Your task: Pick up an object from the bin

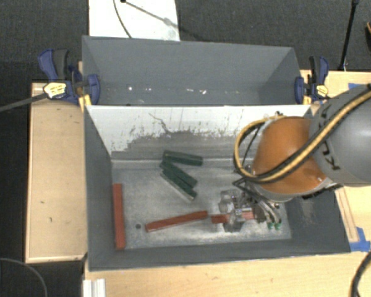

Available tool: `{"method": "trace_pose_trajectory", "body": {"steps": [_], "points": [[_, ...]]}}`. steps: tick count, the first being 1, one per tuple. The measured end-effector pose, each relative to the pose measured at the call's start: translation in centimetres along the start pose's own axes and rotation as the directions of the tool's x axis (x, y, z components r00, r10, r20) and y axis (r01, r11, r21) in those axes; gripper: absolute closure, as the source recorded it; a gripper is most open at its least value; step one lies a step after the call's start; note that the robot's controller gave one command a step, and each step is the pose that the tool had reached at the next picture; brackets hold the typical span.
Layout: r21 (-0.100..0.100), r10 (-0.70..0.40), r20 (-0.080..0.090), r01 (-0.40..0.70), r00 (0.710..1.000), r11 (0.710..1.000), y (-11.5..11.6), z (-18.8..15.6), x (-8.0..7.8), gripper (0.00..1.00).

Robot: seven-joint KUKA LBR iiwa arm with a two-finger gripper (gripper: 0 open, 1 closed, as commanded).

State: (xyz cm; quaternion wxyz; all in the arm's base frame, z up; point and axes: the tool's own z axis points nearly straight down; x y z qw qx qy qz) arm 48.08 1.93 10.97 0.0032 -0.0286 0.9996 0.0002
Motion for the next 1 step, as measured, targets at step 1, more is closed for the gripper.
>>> {"method": "trace_pose_trajectory", "body": {"steps": [1], "points": [[0.0,0.0,0.001,0.0,1.0,1.0,0.0,-5.42,-0.2,1.0]]}}
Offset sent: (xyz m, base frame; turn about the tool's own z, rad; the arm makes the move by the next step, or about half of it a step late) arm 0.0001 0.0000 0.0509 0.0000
